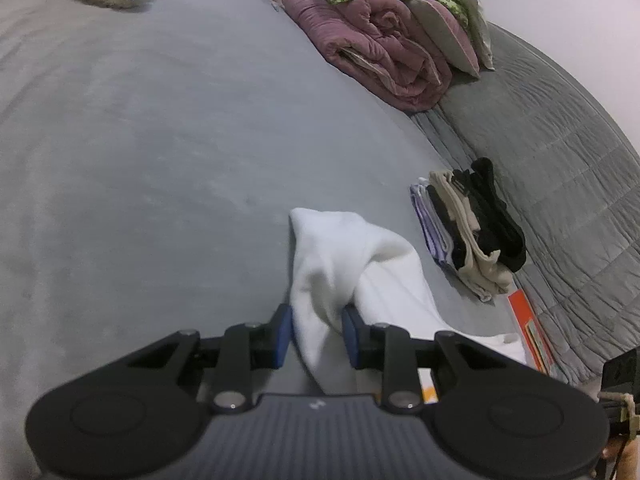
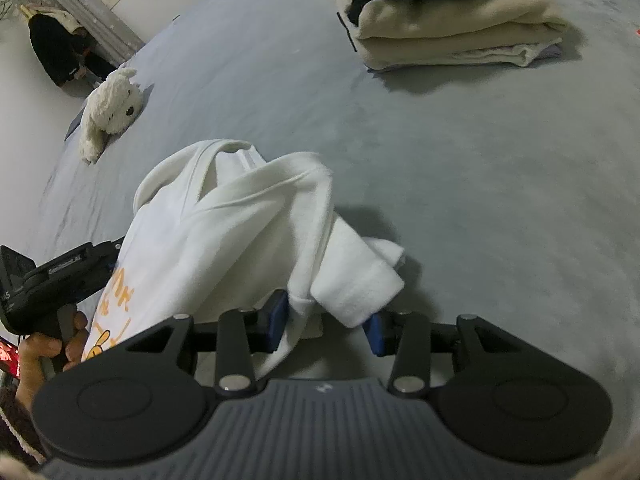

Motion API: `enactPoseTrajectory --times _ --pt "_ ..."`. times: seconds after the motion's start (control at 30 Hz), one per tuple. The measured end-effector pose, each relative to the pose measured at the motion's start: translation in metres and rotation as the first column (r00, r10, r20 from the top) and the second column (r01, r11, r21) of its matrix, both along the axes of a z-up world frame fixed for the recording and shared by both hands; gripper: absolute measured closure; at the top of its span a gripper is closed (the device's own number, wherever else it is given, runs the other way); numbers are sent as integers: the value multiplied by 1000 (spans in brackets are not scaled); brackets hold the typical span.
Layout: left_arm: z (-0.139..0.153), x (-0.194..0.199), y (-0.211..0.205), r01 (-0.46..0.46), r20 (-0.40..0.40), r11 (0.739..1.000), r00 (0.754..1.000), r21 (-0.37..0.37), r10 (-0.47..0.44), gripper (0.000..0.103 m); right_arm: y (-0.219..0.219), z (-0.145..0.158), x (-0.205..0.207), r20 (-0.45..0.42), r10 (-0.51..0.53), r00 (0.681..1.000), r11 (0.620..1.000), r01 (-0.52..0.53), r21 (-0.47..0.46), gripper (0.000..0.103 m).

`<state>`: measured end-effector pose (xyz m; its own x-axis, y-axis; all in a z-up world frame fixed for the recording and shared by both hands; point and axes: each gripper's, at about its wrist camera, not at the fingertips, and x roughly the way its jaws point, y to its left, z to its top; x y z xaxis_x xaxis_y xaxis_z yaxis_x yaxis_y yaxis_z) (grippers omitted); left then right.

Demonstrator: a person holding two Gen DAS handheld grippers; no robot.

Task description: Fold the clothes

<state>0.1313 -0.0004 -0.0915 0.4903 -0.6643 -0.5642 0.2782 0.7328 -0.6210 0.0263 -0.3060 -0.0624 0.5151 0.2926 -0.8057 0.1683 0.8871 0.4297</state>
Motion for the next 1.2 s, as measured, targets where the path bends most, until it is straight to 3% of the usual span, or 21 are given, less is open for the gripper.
enactPoseTrajectory --times 0.07,0.1,0.27,0.53,0.7,0.9,1.07,1.2 --pt "-1 -1 -2 -15 1 1000 1000 12 15 89 4 0 4 3 8 1000 1000 -8 -7 73" --pt "1 -2 -3 -24 3 999 1000 37 24 97 6 -1 6 6 12 1000 1000 -12 -5 74" --pt "22 -12 -1 -71 85 986 995 150 59 98 21 9 8 61 -7 998 998 12 -69 85" --pt "72 -35 34 -200 225 940 964 276 139 98 49 40 12 241 -35 970 991 66 -119 90" --pt "100 -52 54 -298 325 897 926 326 189 98 79 58 13 350 -42 936 985 98 -143 90" --pt "118 -66 86 -433 410 835 867 340 283 98 118 77 23 453 -42 890 982 120 -145 91" --pt "130 -64 107 -473 455 812 840 342 297 98 147 88 23 514 0 858 972 121 -201 91" --pt "131 -58 120 -488 456 804 833 339 313 98 170 90 29 538 49 841 953 121 -277 92"
